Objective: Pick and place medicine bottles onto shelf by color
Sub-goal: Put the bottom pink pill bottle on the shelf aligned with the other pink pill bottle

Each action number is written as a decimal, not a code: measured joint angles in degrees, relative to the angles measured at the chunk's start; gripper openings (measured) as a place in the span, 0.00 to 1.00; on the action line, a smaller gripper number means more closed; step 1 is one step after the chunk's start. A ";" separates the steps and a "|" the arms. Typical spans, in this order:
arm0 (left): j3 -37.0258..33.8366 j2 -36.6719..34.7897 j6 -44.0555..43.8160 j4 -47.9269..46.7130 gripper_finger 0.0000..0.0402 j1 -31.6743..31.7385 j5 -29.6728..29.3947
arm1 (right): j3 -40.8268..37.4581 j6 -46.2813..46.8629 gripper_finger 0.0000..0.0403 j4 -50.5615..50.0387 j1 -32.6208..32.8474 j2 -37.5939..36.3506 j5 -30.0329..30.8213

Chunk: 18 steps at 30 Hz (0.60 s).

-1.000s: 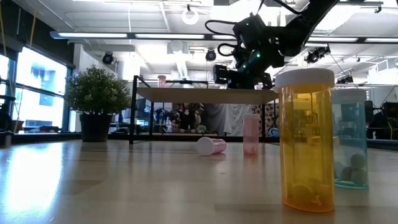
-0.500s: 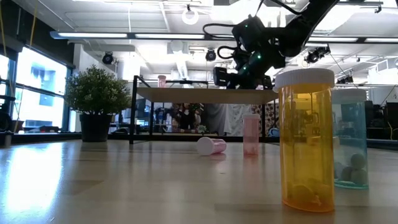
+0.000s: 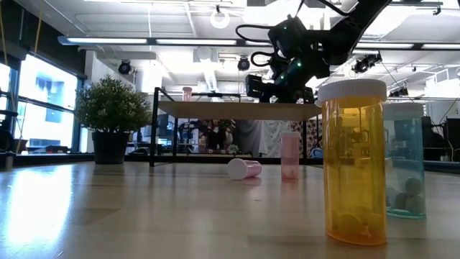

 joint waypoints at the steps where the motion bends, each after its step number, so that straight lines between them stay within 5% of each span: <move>1: 0.00 0.00 0.00 -0.01 0.58 0.00 0.00 | 0.00 0.16 0.41 0.02 0.07 0.00 0.46; 18: 0.00 0.00 1.52 -0.01 0.58 0.00 0.11 | 0.00 3.68 0.39 -5.86 1.36 -3.10 1.46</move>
